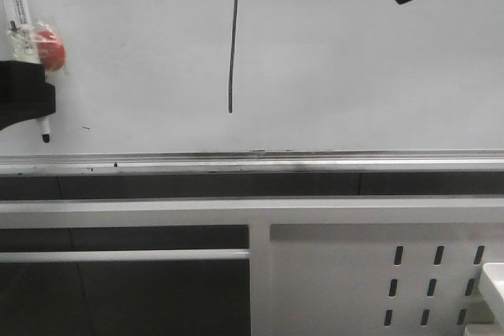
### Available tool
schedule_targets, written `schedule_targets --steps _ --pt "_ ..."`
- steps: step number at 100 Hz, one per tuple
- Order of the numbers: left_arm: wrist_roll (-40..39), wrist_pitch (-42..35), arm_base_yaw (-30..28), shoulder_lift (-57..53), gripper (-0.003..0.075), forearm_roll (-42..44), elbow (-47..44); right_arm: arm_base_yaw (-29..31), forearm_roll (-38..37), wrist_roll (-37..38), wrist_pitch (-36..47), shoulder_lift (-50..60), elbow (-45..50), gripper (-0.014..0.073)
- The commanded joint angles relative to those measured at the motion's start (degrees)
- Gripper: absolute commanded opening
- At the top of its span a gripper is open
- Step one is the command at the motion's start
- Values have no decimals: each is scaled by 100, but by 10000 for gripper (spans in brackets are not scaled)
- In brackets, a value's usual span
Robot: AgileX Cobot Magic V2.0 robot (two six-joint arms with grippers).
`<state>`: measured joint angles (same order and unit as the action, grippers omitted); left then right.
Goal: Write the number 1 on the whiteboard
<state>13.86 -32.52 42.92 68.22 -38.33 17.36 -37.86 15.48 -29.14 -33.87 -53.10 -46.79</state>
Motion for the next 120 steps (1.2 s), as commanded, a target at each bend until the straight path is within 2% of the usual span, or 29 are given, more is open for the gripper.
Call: schedule_targets --steps 1,22,41,60,87,120 --pt "518 -410 155 -51 -20 -632 121 35 39 2 362 63 -143 -59" --pt "793 -710 213 -45 -20 -878 169 35 39 2 362 63 -143 -59" --pt "1307 -304 213 -45 -20 -1096 374 35 39 2 372 63 -143 -59" --pt "1577 -276 213 59 -20 -1348 485 35 39 2 372 63 -143 -59" --pt "1576 -297 213 502 -20 -1305 734 35 39 2 372 63 -143 -59" --pt "1576 -387 213 513 -19 -1250 798 35 39 2 372 63 -143 -59"
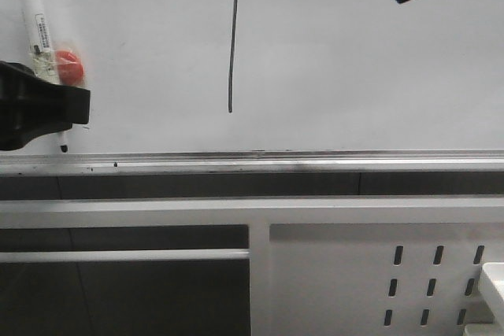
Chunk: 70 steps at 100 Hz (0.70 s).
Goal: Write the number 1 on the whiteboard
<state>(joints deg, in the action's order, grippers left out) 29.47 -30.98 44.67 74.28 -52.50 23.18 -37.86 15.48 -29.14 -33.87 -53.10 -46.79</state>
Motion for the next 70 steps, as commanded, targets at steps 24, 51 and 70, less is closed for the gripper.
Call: schedule_targets --steps 24,51,70 --pt "15 -221 38 -105 123 620 216 35 39 2 372 63 -143 -59" --pt "15 -300 38 -105 284 605 216 35 39 -12 352 63 -143 -59" --pt "15 -78 38 -246 284 605 216 35 39 -12 325 63 -143 -59"
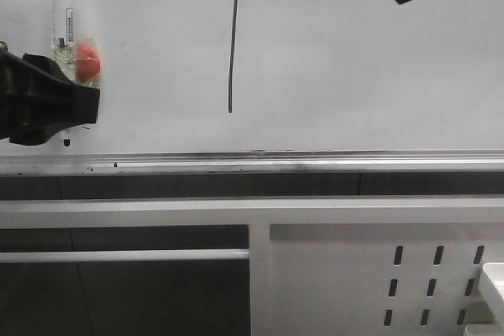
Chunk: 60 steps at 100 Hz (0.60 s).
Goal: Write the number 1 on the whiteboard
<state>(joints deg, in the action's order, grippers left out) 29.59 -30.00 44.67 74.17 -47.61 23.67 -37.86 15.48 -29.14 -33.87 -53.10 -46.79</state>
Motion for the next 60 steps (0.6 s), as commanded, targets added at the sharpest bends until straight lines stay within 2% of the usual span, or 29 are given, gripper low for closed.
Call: schedule_targets --steps 1,12,33,46,52,60 --pt "16 -137 38 -248 284 116 168 35 39 -12 310 63 -143 -59" --pt "29 184 38 -509 284 104 157 35 39 -12 275 63 -143 -59" --pt "716 382 38 -1146 283 -452 -68 35 -20 -20 349 231 -135 -59" --pt "727 488 38 -1652 279 -539 -323 35 -20 -20 465 537 -7 -59" --pt "727 591 38 -1901 261 -552 -430 35 -20 -20 617 708 139 -59" --pt "727 819 38 -2206 191 -552 -516 35 -20 -20 771 1014 430 -59"
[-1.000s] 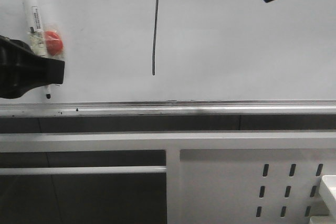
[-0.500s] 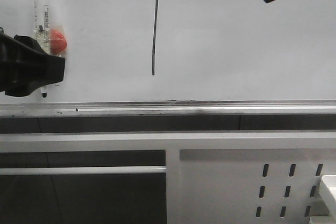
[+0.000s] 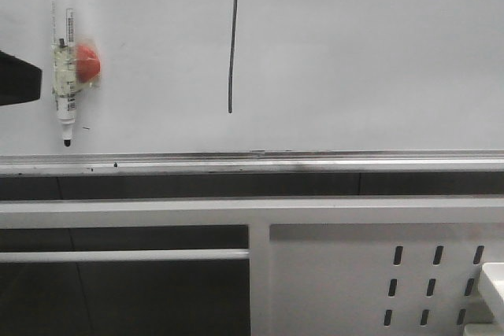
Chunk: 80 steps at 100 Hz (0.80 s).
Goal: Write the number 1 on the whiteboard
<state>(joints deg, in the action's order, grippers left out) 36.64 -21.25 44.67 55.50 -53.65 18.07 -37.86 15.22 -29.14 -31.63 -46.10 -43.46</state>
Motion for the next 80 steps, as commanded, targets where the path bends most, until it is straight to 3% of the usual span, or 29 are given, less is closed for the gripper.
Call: schedule_targets --steps 1,15,36,59,80 --pt "22 1 38 -397 183 53 33 35 6 -20 577 342 123 -59" --pt "65 563 38 -991 -20 66 -84 35 6 -20 1114 1104 836 -59" --pt "872 1442 38 -1702 -20 66 -93 35 655 -10 2264 2721 2278 -59" --pt "1022 2049 38 -2002 -20 324 -72 35 773 -10 2185 4077 3169 -59" --pt "1022 2040 38 -2214 -20 314 -59 35 773 -10 2058 4281 3204 -59"
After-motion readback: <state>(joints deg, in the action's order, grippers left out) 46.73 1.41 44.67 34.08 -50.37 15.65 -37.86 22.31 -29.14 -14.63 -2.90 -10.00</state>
